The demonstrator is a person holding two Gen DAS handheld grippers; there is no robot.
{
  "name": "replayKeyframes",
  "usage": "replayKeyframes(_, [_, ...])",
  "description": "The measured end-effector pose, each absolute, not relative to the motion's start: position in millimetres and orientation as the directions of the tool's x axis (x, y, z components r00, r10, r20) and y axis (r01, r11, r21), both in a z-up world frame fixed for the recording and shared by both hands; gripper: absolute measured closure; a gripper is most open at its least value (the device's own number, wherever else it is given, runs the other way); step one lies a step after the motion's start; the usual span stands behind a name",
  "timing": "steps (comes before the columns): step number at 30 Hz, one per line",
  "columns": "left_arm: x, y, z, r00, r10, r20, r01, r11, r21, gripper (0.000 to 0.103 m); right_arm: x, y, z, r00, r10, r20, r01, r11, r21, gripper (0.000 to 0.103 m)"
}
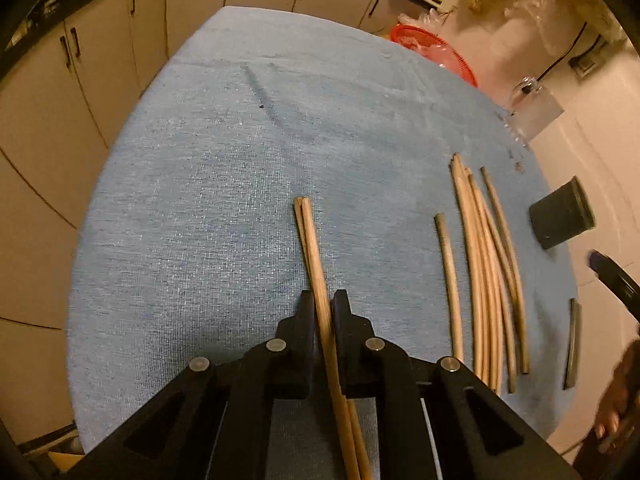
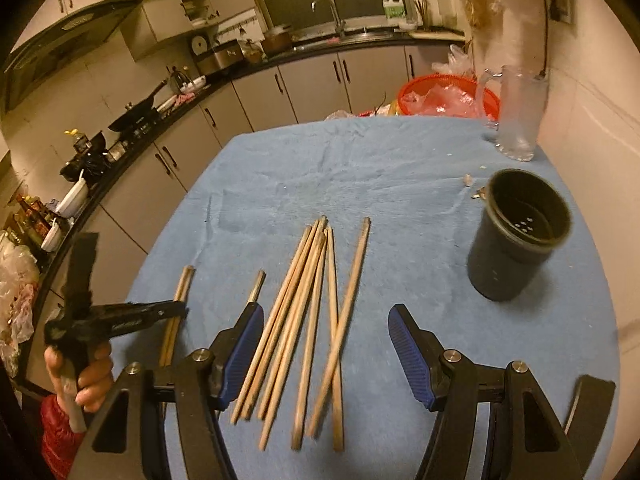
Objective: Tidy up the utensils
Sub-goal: 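Grasp one wooden chopstick with the right gripper and lift it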
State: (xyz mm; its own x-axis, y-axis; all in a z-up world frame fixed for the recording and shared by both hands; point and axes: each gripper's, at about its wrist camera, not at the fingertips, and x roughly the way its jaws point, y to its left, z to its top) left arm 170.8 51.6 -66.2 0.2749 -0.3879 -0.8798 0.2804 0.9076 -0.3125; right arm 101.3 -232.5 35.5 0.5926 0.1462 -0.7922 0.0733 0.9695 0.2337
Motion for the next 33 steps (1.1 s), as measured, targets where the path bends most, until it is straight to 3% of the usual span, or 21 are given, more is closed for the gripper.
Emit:
replayKeyframes(5, [169,72,-60,0.292,-0.401,-0.868,0.278,0.904,-0.324,0.089,136,-224,25,0.552,0.13,-0.824,0.076,0.976,0.205,0.04])
replayKeyframes(12, [187,69,-61,0.299,-0.352,-0.887,0.247,0.926,-0.284,0.089,177,-230,3,0.47,0.09,-0.878,0.126,0.978,0.167,0.063])
replayKeyframes(20, [213,38,-62,0.277,-0.262,-0.925,0.222,0.953,-0.204,0.089,212,-240,-22,0.378,0.033,-0.925,0.186,0.976,0.111,0.064])
replayKeyframes(28, [211,22,-61,0.283,-0.179,-0.942,0.216,0.969,-0.119,0.089,226,-244,-52,0.313,-0.022,-0.949,0.195,0.98,0.042,0.072])
replayKeyframes(31, [214,12,-59,0.286,-0.158,-0.945,0.219,0.971,-0.097,0.083,231,-236,-52,0.328,-0.07,-0.942,0.177,0.984,-0.012,0.072])
replayKeyframes(33, [216,5,-59,0.291,-0.137,-0.947,0.211,0.974,-0.076,0.083,236,-232,-53,0.328,-0.075,-0.942,0.157,0.987,-0.024,0.08])
